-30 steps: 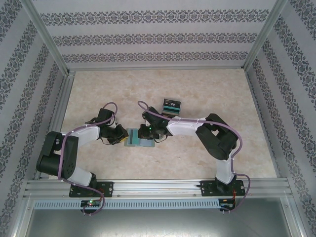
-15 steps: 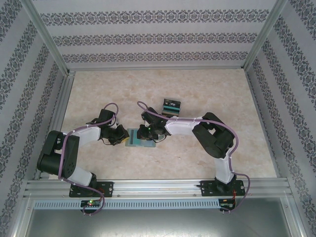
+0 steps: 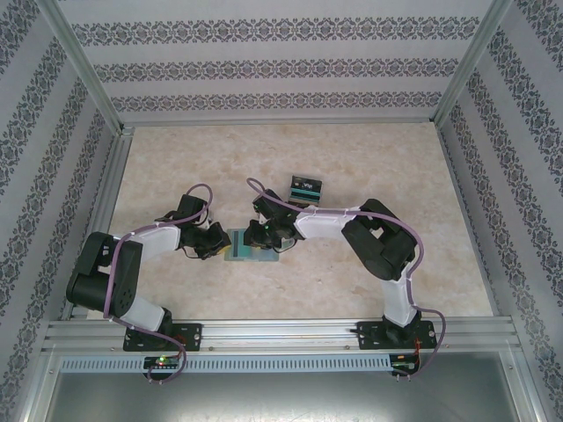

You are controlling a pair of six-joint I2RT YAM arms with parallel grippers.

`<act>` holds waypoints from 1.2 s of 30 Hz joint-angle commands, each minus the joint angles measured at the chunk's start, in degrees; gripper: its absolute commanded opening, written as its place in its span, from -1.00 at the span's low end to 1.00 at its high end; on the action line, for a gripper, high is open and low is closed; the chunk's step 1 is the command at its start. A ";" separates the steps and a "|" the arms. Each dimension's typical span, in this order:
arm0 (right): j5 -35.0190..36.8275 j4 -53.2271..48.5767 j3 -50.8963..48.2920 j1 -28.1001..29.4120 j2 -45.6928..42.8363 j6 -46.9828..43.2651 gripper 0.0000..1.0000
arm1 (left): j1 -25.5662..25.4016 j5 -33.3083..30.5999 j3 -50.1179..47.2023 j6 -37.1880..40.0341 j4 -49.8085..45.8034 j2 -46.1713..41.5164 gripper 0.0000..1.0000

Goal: Take the credit cards out of the card holder

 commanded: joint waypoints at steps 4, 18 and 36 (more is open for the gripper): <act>-2.61 6.68 -3.02 -1.27 0.70 3.31 -0.76 | -1.85 0.01 -0.80 -0.39 0.76 1.64 -0.81; -0.79 8.34 -10.34 -4.15 -4.60 3.05 -1.00 | -1.85 -3.93 0.89 0.92 -4.69 1.58 -1.00; -2.52 9.25 -16.00 -8.57 -7.95 0.49 -1.00 | -1.89 -3.29 1.35 1.67 -4.78 2.42 -1.00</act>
